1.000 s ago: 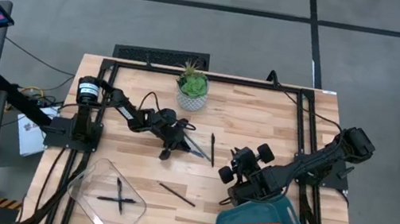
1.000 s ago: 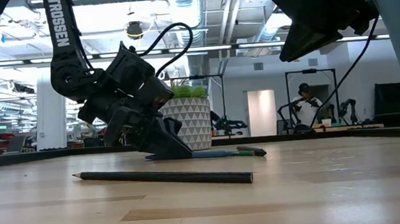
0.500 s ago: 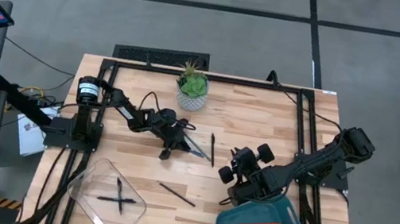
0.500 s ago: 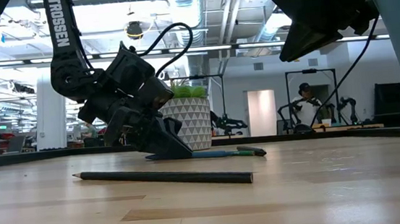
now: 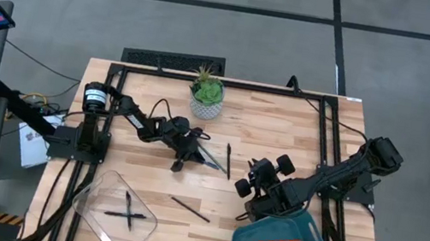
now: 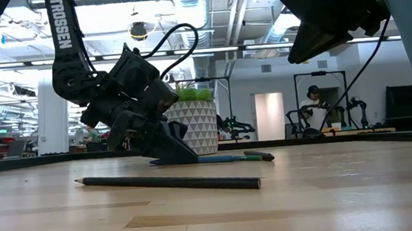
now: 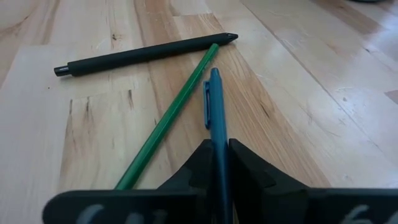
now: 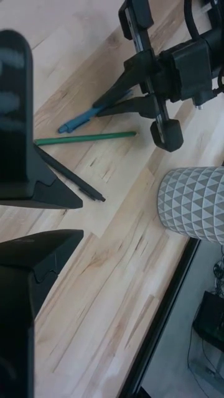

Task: Sort pens & pencils
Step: Put the blue pen into the transparent bin

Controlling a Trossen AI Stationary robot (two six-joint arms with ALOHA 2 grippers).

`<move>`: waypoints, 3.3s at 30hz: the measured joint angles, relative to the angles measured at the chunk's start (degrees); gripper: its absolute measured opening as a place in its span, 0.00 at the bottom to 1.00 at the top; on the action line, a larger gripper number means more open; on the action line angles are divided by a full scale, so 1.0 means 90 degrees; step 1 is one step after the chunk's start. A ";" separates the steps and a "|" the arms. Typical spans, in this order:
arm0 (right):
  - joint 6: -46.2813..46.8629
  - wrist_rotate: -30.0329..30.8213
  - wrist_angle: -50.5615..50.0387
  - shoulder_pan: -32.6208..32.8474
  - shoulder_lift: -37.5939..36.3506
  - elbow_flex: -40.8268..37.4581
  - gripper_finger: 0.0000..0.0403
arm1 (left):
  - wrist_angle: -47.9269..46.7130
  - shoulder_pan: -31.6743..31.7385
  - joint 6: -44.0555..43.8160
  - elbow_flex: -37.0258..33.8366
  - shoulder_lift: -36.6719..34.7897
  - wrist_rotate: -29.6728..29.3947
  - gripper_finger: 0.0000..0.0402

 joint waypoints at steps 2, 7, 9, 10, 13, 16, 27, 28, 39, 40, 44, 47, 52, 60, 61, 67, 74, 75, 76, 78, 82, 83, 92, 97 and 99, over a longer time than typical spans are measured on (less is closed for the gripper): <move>-0.0001 0.0000 0.0000 0.0001 0.0000 0.0000 0.22 | 0.0000 0.0000 0.0002 0.0000 0.0000 0.0004 0.05; -0.0002 0.0000 0.0000 0.0000 0.0000 0.0000 0.22 | 0.0002 0.0000 0.0001 0.0000 0.0002 0.0011 0.05; -0.0002 0.0000 0.0000 0.0001 0.0000 0.0000 0.22 | 0.0031 0.0000 0.0002 0.0000 0.0004 0.0012 0.05; -0.0002 0.0000 0.0000 0.0000 0.0000 0.0000 0.22 | 0.0084 0.0000 0.0001 -0.0001 0.0010 0.0016 0.05; -0.0007 0.0000 0.0000 0.0001 0.0000 0.0000 0.22 | 0.0254 -0.0007 -0.0001 -0.0002 0.0016 0.0059 0.05; -0.0149 0.0000 0.0019 0.0001 0.0000 0.0000 0.22 | 0.0390 -0.0017 -0.0046 0.0000 0.0034 0.0217 0.05; -0.0155 0.0000 0.0019 0.0000 0.0001 0.0000 0.22 | 0.0476 -0.0027 -0.0170 -0.0007 0.0015 0.0446 0.04; -0.0155 0.0000 0.0019 -0.0001 0.0000 0.0000 0.22 | 0.0476 -0.0027 -0.0174 -0.0007 0.0007 0.0477 0.03; -0.0157 0.0000 0.0021 -0.0001 0.0002 0.0002 0.22 | -0.0128 -0.0041 -0.0050 -0.0010 -0.1199 0.0613 0.04; -0.0158 0.0000 0.0019 0.0001 0.0002 0.0002 0.22 | -0.0271 -0.0042 -0.0045 -0.0010 -0.1395 0.0654 0.04; -0.0155 0.0000 0.0017 -0.0001 0.0002 0.0002 0.22 | -0.0982 -0.0114 0.0034 -0.0002 -0.2162 0.0856 0.04; -0.0158 0.0000 0.0015 0.0001 0.0002 0.0002 0.22 | -0.1825 -0.0220 0.0184 0.0000 -0.2888 0.0904 0.04; -0.0155 0.0000 0.0008 -0.0001 0.0002 0.0002 0.22 | -0.2926 -0.0343 0.0381 0.0000 -0.4190 0.0674 0.04; -0.0157 0.0000 0.0049 -0.0009 0.0002 0.0002 0.22 | -0.4058 -0.0347 0.0550 0.0000 -0.5800 0.0135 0.04; -0.0155 0.0000 0.0051 -0.0011 0.0002 0.0002 0.22 | -0.4147 -0.0347 0.0553 0.0000 -0.5912 0.0080 0.04; -0.0155 0.0000 0.0051 -0.0011 0.0002 0.0002 0.22 | -0.4401 -0.0347 0.0546 0.0000 -0.6051 -0.0021 0.04; -0.0155 0.0000 0.0049 -0.0004 0.0002 0.0002 0.22 | -0.5034 -0.0496 0.0165 0.0002 -0.6172 0.1195 0.04; -0.0155 0.0000 0.0044 0.0014 0.0002 0.0002 0.22 | -0.5233 -0.0585 0.0120 0.0002 -0.6258 0.1336 0.04; -0.0156 -0.0002 0.0039 0.0037 0.0002 0.0002 0.22 | -0.5429 -0.0685 0.0090 0.0002 -0.6353 0.1414 0.04; -0.0155 -0.0002 0.0039 0.0055 0.0002 0.0002 0.22 | -0.5727 -0.0916 -0.0052 0.0002 -0.6551 0.1368 0.04; -0.0154 -0.0002 0.0048 0.0048 0.0002 0.0002 0.22 | -0.5916 -0.1489 -0.0515 0.0002 -0.6967 0.1216 0.04; -0.0152 -0.0002 0.0050 0.0047 0.0002 0.0002 0.22 | -0.5972 -0.1652 -0.0609 0.0002 -0.7089 0.1181 0.04; -0.0104 -0.0005 0.0104 0.0050 0.0002 0.0002 0.22 | -0.6380 -0.3530 -0.1610 -0.0004 -0.8002 -0.0088 0.04; -0.0107 -0.0005 0.0121 0.0050 0.0002 0.0002 0.22 | -0.6368 -0.4834 -0.2134 -0.0015 -0.8273 -0.1588 0.04; -0.0109 -0.0006 0.0124 0.0050 0.0002 0.0002 0.22 | -0.6370 -0.5313 -0.2256 -0.0017 -0.8298 -0.2148 0.04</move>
